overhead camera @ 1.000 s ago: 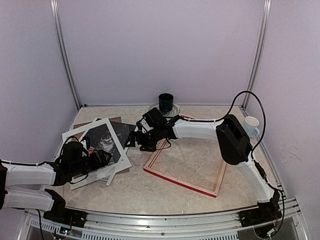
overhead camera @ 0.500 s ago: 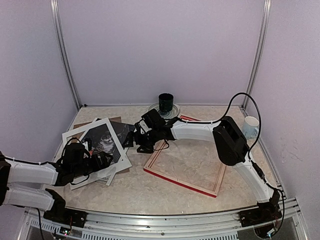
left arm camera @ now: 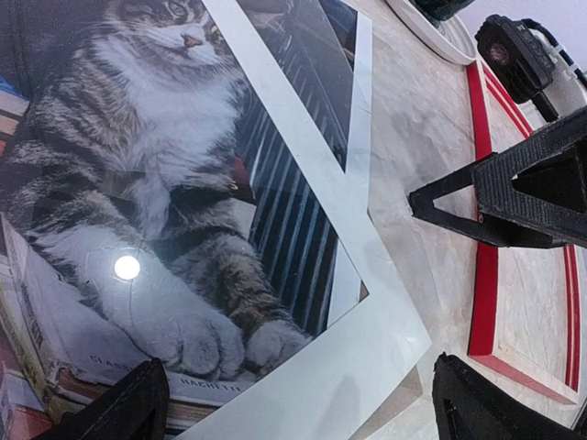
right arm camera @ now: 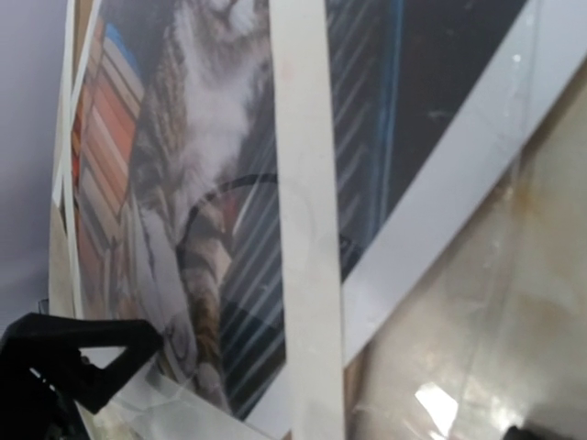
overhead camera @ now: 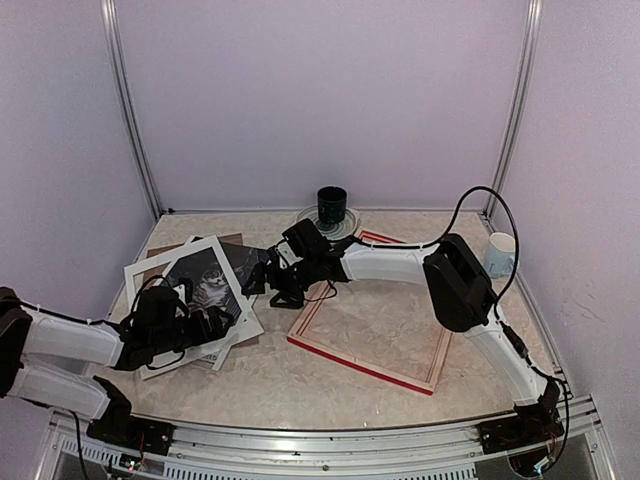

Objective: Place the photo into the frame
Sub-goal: Pick up the glass panel from the mat board.

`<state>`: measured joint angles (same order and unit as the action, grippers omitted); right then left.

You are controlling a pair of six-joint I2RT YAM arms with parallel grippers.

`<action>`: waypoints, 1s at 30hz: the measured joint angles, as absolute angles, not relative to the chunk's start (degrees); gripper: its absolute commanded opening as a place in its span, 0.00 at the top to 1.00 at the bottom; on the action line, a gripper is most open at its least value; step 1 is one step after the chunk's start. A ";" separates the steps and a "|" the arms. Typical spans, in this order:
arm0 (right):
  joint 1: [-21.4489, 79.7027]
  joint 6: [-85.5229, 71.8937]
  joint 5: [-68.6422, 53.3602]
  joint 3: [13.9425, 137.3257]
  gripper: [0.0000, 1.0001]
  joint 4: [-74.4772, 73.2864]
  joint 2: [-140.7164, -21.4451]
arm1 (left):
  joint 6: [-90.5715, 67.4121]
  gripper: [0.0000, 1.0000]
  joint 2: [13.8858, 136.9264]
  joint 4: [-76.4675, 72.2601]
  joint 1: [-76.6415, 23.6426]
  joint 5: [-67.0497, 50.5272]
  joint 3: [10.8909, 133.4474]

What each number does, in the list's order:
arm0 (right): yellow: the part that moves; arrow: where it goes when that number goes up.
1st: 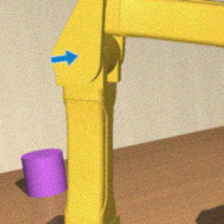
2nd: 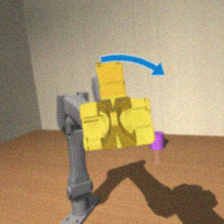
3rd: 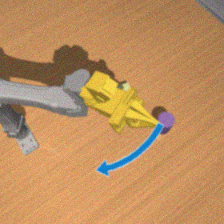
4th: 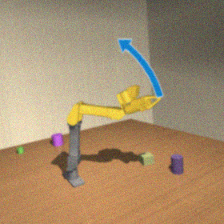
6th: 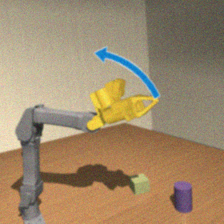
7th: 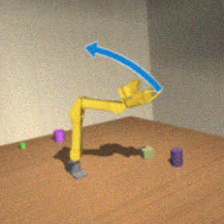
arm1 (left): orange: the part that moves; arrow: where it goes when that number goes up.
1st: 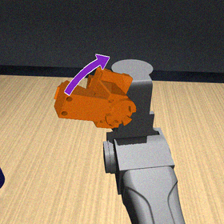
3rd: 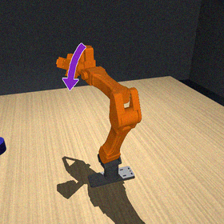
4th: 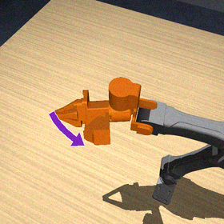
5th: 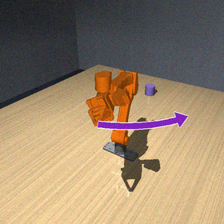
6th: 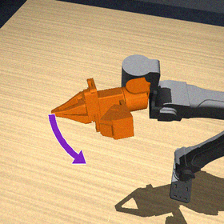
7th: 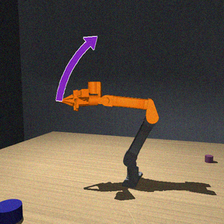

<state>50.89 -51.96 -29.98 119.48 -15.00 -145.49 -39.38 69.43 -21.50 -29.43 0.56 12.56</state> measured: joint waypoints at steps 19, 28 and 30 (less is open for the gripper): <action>50.85 -55.61 -35.22 120.11 0.02 -11.51 -147.02 | -39.59 0.01 72.53 -24.01 -32.29 0.97 13.67; 50.59 -58.52 -37.36 119.24 0.05 -8.36 -147.35 | -39.59 0.01 72.51 -24.01 -32.32 0.99 13.67; 50.43 -59.22 -37.89 118.54 0.07 -7.55 -147.39 | -39.62 0.01 72.51 -24.01 -32.32 0.99 13.67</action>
<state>50.43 -59.22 -37.89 118.54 -7.55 -147.39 -39.62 72.51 -24.01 -32.32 0.99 13.67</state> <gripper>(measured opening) 0.953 0.988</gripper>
